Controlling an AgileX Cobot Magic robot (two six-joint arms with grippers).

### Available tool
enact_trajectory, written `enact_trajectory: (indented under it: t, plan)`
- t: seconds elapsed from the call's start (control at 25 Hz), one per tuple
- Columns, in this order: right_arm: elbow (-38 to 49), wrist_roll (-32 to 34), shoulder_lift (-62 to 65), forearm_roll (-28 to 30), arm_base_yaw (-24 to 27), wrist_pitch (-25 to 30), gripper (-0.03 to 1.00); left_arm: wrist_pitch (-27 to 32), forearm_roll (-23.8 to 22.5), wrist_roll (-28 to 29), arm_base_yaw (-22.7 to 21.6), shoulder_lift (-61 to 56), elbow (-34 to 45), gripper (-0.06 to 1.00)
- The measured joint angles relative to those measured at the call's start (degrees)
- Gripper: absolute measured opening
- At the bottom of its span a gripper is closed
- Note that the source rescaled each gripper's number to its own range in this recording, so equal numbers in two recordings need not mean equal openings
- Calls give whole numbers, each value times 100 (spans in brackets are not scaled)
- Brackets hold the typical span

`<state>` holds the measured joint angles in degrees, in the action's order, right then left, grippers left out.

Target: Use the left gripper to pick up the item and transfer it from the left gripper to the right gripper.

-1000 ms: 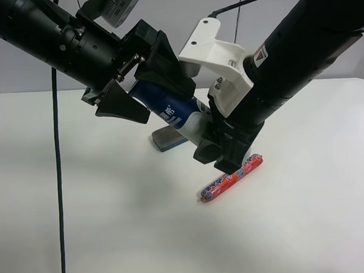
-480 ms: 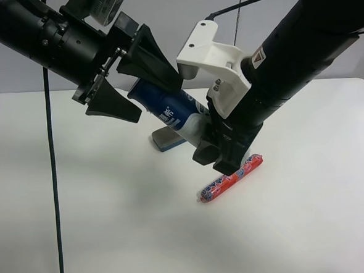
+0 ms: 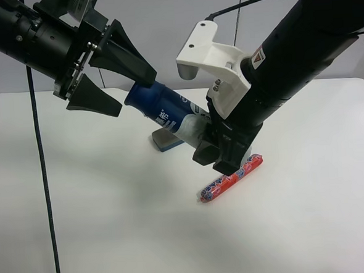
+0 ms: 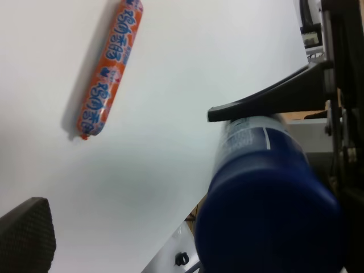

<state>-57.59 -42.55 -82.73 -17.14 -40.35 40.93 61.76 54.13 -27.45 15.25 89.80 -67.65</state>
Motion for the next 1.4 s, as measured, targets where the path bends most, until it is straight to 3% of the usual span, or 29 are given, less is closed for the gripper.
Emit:
enact_trajectory:
  t: [0.32, 0.76, 1.04, 1.4]
  plan:
    - [0, 0, 0, 0, 0, 0, 0, 277, 6, -124, -474, -23, 0, 99]
    - [0, 0, 0, 0, 0, 0, 0, 526, -103, -213, -496, -244, -402, 99]
    - [0, 0, 0, 0, 0, 0, 0, 729, -757, 38, -501, -354, -1125, 99]
    - [0, 0, 0, 0, 0, 0, 0, 753, -2086, 552, -501, -1315, -1277, 99]
